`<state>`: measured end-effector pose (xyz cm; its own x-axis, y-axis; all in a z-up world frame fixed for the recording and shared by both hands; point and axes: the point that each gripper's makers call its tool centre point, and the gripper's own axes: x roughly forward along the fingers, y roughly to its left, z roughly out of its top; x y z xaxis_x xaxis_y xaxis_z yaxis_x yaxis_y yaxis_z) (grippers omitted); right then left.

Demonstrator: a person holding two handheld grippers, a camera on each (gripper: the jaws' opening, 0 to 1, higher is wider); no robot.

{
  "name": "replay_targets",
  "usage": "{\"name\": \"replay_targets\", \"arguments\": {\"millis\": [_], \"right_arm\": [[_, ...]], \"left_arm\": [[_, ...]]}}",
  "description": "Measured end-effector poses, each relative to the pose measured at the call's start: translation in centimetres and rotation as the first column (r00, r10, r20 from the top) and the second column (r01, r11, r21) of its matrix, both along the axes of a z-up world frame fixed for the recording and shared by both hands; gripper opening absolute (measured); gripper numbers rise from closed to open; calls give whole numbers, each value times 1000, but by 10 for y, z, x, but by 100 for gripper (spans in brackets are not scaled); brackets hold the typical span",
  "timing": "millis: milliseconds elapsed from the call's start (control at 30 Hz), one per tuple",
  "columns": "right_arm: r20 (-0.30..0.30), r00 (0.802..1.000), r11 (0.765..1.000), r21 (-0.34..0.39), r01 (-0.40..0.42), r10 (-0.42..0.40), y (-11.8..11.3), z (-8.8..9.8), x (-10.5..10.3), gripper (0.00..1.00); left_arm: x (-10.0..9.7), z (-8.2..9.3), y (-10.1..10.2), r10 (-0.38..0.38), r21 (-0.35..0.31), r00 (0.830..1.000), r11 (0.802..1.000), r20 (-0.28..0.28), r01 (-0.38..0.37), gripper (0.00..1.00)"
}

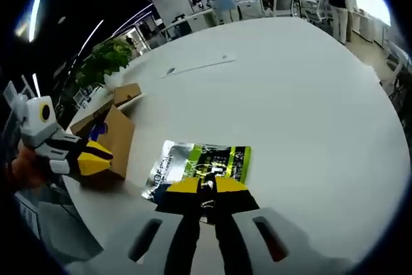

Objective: Operate the shoe box by opening the lid, removing the specified soft item, and placing it in the target area until the item is outside and the box remains undamaged.

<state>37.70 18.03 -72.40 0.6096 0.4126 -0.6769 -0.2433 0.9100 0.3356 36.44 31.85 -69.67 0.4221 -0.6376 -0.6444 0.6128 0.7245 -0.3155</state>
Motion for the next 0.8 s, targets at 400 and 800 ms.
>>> {"name": "replay_targets", "arguments": {"millis": [400,800], "right_arm": [[87,987,990,-14,-137,138,60,30,0,24],[161,949,962,-13,-274,273,125,56,-1,38]], "left_arm": [[0,28,49,43,-10,995,999,90,-42,26],[-1,47,138,165,-9,975,986,149,-165,34]]}}
